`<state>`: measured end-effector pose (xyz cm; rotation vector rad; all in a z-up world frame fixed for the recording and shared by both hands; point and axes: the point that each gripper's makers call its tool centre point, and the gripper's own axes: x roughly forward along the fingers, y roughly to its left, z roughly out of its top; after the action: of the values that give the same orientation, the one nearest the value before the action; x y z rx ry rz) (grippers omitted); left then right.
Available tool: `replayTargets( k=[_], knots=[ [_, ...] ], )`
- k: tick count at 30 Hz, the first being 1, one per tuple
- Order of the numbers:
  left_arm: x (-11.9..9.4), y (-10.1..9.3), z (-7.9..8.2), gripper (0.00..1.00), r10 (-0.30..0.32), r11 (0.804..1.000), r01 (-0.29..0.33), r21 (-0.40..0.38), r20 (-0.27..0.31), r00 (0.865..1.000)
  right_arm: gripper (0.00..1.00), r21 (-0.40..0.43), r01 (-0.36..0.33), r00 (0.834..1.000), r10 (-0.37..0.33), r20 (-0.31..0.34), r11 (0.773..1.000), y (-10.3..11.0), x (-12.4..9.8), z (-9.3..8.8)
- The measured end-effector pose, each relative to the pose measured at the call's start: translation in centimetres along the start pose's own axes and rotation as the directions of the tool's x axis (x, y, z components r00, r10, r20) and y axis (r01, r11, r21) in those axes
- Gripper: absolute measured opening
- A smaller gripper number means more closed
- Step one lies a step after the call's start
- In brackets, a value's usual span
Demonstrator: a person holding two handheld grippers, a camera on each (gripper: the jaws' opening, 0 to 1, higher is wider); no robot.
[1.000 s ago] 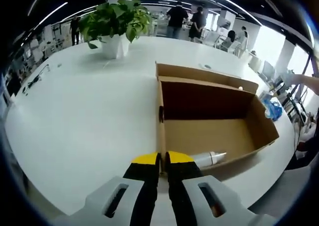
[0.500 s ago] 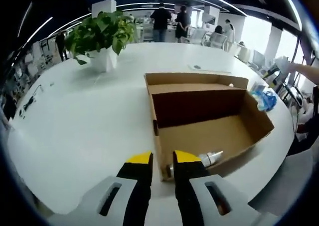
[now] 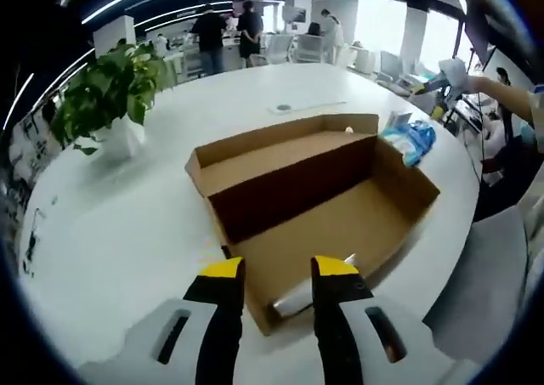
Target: Operate the shoe box by opening the lid, removing the specified soft item, and placing it in the target area until the item is outside and the box remains undamaged.
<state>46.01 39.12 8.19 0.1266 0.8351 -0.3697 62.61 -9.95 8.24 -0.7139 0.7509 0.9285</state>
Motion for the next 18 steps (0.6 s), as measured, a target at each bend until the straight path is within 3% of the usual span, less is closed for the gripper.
replayTargets(
  k=[5, 12, 18],
  knots=[
    [0.2, -0.4, 0.9, 0.34, -0.043, 0.995, 0.046, 0.094, -0.030, 0.999, 0.68, 0.056, -0.009, 1.000, 0.008, 0.016, 0.998, 1.8, -0.6, -0.2],
    [0.6, -0.7, 1.3, 0.39, -0.083, 0.984, 0.094, 0.151, -0.075, 0.994, 0.77, 0.129, 0.004, 0.997, -0.014, 0.074, 0.992, 4.4, -1.2, 0.6],
    [1.6, -1.3, 1.1, 0.41, -0.131, 0.962, 0.160, 0.222, -0.139, 0.982, 0.84, 0.184, 0.005, 0.993, -0.026, 0.113, 0.983, 6.8, -1.6, 0.9]
  ],
)
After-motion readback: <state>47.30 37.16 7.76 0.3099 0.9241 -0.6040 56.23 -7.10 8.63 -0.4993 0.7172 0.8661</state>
